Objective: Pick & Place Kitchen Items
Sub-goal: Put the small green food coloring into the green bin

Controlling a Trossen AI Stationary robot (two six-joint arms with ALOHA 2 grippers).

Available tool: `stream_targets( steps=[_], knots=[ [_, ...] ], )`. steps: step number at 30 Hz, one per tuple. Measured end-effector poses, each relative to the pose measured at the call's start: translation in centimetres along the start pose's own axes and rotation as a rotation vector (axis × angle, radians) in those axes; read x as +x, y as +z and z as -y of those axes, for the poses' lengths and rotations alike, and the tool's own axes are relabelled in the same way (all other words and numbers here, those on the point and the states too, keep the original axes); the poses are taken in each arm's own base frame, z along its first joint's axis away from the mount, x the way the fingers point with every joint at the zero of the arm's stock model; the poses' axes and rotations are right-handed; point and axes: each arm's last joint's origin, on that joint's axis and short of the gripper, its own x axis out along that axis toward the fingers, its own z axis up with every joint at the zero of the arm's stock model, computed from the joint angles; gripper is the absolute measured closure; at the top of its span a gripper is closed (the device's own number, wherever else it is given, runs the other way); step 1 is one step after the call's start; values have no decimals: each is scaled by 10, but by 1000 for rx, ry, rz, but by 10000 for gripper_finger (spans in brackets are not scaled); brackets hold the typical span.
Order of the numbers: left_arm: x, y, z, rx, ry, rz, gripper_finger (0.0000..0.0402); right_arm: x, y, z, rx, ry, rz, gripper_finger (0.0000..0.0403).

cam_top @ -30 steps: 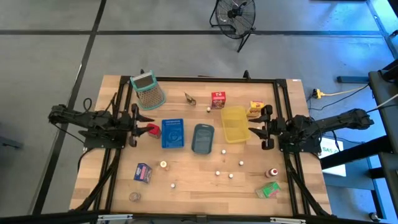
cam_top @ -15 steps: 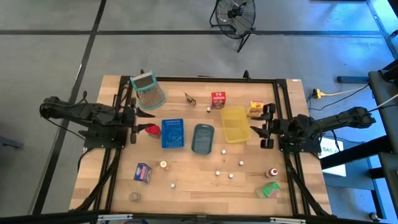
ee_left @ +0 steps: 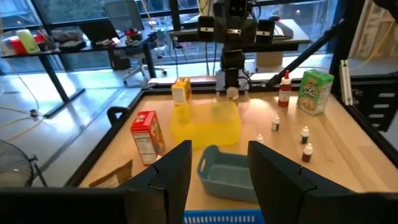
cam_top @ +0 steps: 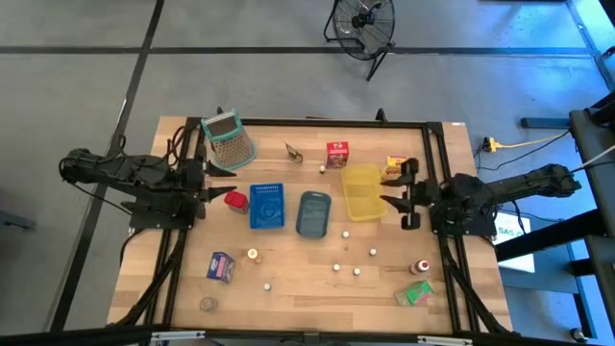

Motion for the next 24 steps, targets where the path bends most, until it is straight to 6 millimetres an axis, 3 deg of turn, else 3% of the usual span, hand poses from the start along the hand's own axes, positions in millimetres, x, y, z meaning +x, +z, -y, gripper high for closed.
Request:
stream_targets(
  steps=[6,13,18,24],
  knots=[
    [0,-5,0,7,-1,-48,249,35,31,-3,98,-6,-280,240],
    [-1,-11,0,16,-12,-112,249,67,57,-22,147,57,-631,240],
    [-1,-16,0,33,-36,-163,249,84,58,-44,204,136,-789,240],
    [-1,-16,1,33,-50,-159,249,95,39,-64,144,145,-867,240]
  ],
)
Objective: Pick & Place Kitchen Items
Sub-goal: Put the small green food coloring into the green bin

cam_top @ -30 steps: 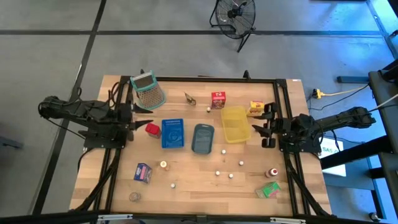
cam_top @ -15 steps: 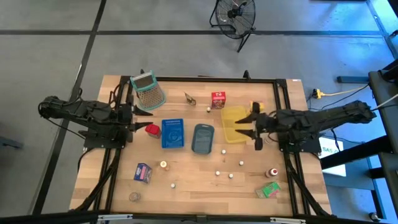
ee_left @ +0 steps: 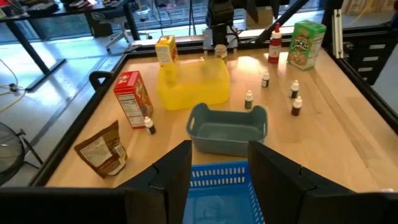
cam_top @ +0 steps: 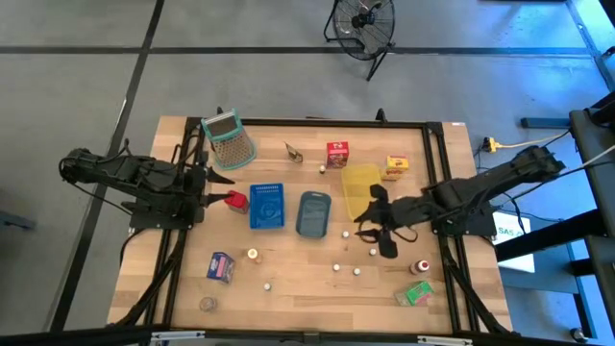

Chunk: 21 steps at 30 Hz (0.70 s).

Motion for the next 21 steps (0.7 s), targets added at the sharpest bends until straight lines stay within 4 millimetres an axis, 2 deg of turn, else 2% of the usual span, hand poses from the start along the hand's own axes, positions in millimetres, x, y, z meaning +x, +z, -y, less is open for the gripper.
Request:
stream_targets(
  steps=[8,14,21],
  knots=[
    [0,0,1,3,-34,-1,249,38,-14,-5,-102,-128,-125,240],
    [0,0,2,47,-53,-1,251,54,-22,-7,14,-136,-173,240],
    [4,-6,3,39,-52,-22,249,71,-30,-9,46,-129,-238,240]
  ],
)
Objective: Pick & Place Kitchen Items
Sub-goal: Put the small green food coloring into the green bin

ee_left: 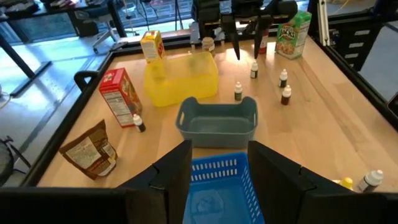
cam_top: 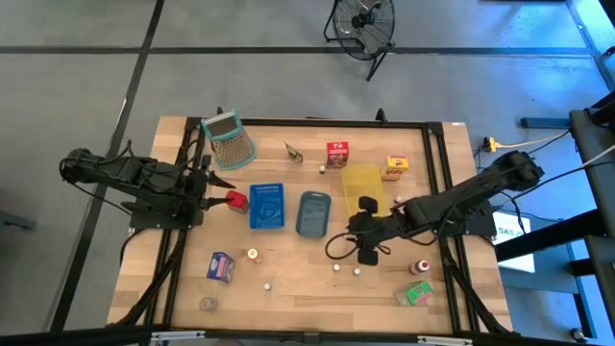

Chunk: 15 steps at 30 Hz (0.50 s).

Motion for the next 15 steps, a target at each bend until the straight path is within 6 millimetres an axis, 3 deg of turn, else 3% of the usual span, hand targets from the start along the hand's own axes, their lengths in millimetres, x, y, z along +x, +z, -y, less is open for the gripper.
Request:
stream_targets(
  steps=[15],
  knots=[
    [0,0,0,27,-1,0,252,34,-10,3,-49,-57,-120,240]
  ],
)
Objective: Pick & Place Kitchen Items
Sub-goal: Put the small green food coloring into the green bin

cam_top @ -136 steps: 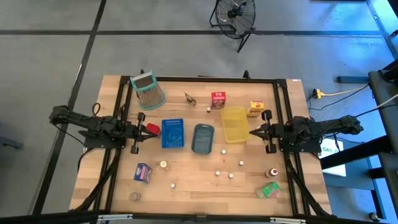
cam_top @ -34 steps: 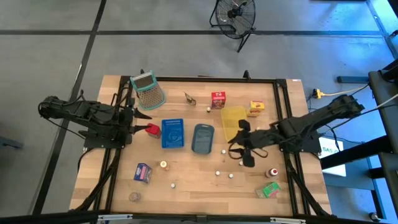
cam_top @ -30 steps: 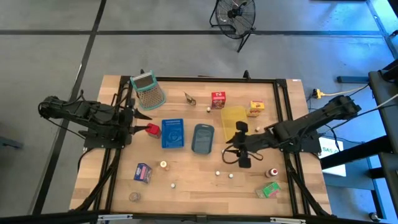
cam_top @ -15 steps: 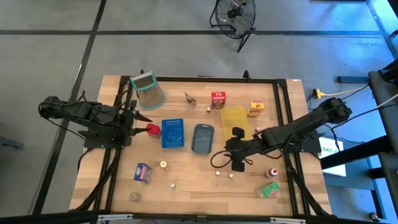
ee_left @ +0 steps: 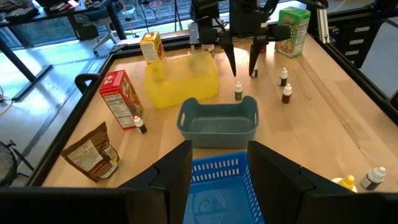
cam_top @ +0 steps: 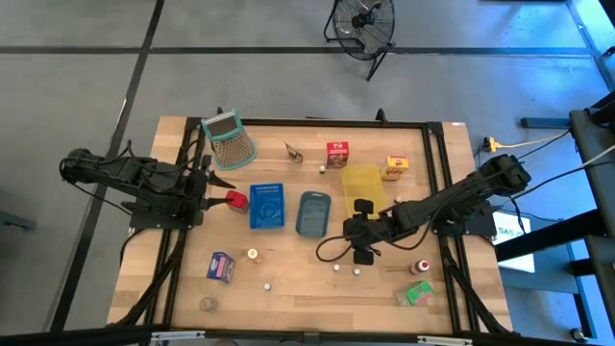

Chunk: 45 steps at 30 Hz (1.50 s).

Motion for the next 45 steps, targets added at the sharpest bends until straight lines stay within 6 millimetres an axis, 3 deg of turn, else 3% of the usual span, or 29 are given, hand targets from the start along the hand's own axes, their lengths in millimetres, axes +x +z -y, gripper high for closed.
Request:
stream_targets(
  steps=[18,45],
  knots=[
    [0,-1,0,1,0,-6,249,27,-8,2,-3,-44,-93,240],
    [0,-1,0,5,0,-9,250,29,-3,5,6,-37,-63,258]
  ],
)
